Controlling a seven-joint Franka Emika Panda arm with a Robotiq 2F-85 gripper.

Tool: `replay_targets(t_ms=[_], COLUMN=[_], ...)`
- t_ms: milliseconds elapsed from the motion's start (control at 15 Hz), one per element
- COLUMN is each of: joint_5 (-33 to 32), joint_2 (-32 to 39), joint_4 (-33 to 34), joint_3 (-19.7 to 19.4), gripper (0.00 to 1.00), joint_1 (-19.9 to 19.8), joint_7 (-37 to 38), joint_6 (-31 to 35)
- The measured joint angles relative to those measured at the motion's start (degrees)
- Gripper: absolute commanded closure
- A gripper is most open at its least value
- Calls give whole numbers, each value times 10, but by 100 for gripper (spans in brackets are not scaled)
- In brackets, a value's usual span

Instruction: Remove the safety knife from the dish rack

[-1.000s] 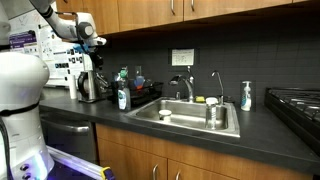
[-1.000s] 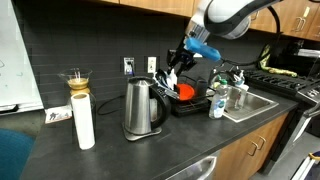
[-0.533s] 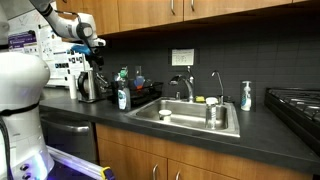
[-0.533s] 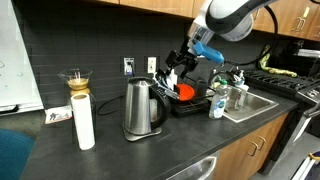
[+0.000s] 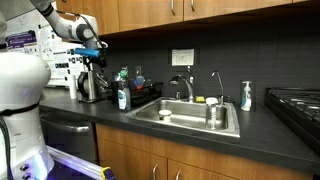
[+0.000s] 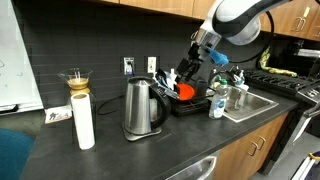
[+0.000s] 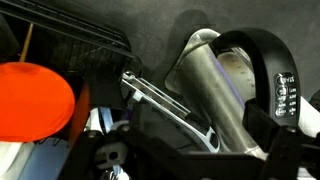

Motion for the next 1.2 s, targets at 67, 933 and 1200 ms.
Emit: replay_targets(t_ms=[67,933,1200], joint_5=[0,60,59], joint_2=[0,6,19], joint_4=[-1,-2,0], joint_3=[-5,-48,-48], gripper=[0,0,0], joint_1=[1,48,48], joint_7=[-23,-340,-394], joint_6=[0,-21,-20])
